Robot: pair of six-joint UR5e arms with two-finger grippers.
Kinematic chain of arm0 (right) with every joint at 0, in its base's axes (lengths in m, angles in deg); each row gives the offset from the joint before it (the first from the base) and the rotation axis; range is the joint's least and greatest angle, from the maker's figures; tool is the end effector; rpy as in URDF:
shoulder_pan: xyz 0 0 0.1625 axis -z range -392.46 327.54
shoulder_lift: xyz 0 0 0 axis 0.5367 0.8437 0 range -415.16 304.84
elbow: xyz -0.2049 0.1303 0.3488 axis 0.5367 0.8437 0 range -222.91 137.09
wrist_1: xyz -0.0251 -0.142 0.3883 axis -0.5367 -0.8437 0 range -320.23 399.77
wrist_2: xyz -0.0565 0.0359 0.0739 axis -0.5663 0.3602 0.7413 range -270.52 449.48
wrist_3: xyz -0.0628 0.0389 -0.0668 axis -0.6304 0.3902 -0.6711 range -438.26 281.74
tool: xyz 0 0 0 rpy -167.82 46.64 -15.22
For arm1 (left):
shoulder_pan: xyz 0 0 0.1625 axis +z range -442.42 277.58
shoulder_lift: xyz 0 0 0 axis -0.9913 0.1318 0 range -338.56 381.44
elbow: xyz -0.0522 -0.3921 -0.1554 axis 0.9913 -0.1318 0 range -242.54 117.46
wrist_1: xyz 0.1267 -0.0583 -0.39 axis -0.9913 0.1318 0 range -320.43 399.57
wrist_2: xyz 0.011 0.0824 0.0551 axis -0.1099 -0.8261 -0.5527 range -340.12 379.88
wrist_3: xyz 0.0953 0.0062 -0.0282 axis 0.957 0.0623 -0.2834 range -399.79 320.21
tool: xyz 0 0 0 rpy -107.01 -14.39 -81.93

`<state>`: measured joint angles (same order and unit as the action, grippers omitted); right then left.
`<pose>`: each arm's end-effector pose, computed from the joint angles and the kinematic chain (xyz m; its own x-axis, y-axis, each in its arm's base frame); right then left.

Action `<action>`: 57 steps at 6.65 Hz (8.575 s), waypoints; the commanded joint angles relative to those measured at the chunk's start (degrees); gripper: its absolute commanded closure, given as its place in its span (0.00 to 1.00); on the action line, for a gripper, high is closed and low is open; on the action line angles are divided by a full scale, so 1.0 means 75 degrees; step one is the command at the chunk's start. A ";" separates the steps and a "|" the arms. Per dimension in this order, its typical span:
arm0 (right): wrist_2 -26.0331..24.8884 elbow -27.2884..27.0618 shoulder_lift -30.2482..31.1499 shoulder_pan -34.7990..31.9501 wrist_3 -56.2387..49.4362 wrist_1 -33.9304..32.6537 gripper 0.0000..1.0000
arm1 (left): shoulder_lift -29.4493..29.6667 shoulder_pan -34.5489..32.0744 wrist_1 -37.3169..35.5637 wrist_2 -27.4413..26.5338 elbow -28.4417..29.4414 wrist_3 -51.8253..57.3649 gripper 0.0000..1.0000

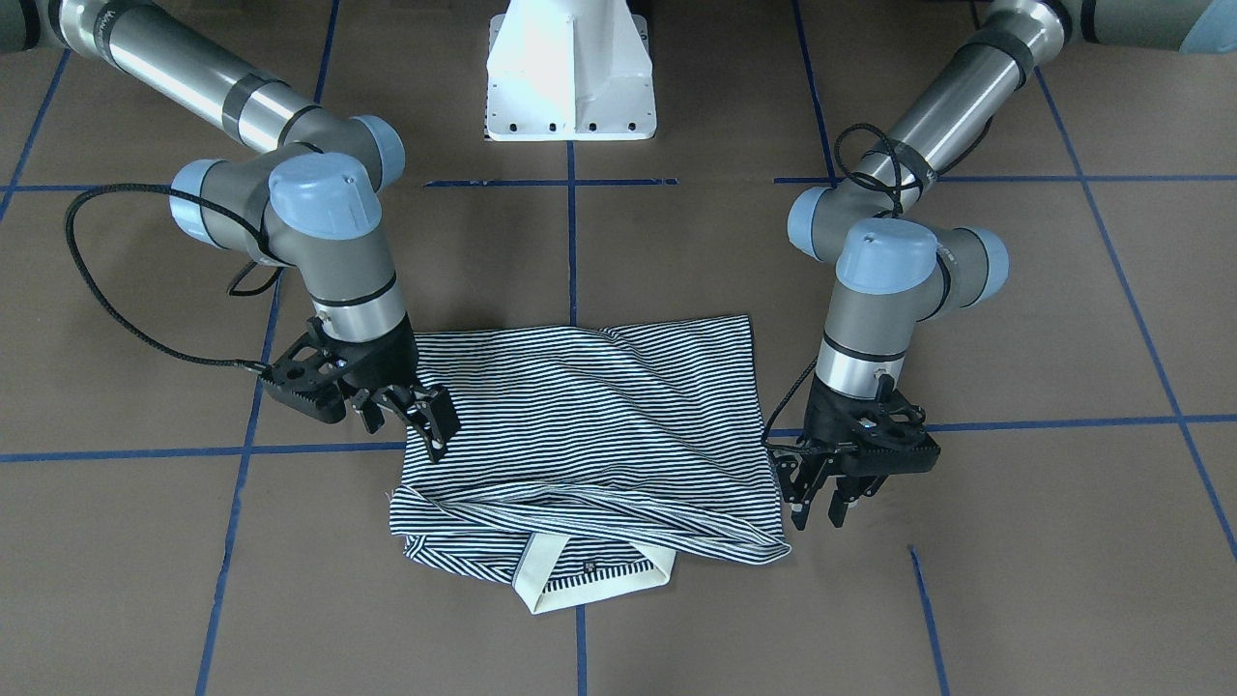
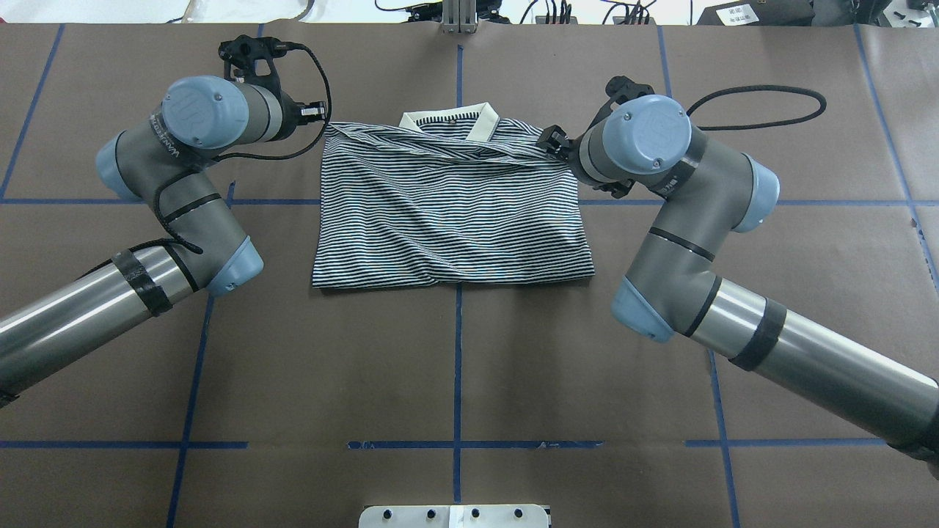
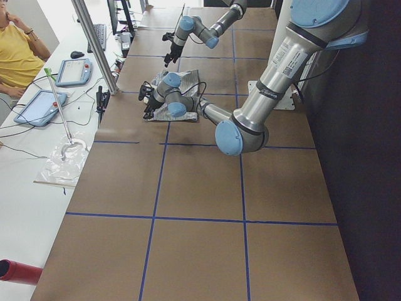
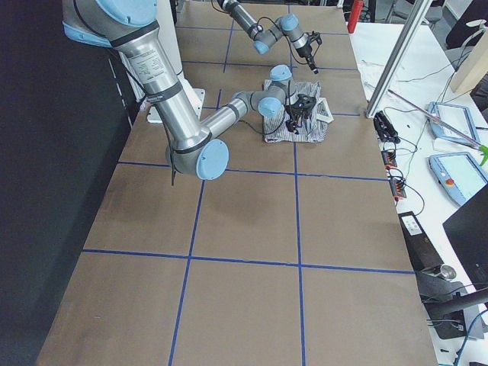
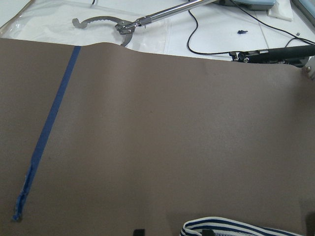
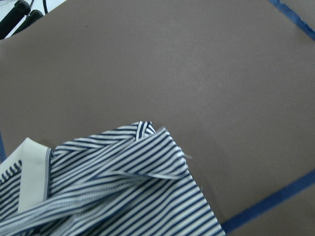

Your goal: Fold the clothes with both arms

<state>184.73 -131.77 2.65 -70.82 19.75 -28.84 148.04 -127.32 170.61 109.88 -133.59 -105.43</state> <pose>-0.4732 -0.5330 0.3012 0.3952 0.4897 0.7772 -0.6222 0.7651 -0.1658 0.4472 -0.6336 0.3514 0.6264 -0.0420 -0.7783 0.4911 0.7966 0.3523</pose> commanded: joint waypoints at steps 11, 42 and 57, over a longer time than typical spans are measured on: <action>0.0295 -0.2170 0.1792 0.1152 0.0608 -0.0014 1.00 | -0.0028 -0.0049 0.0000 -0.0024 -0.0124 -0.0014 0.50; -0.0102 -0.3937 0.3544 0.1060 0.0034 0.0055 0.00 | 0.0774 -0.0339 -0.0888 0.1699 0.0448 -0.0872 1.00; 0.0564 0.1266 -0.2483 0.2360 -0.1781 -0.3191 0.00 | -0.0474 -0.1666 -0.0047 0.3422 -0.0616 -0.0248 0.46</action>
<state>188.14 -122.44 -16.69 -53.12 7.50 -52.67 144.45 -139.82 170.24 135.54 -138.16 -107.29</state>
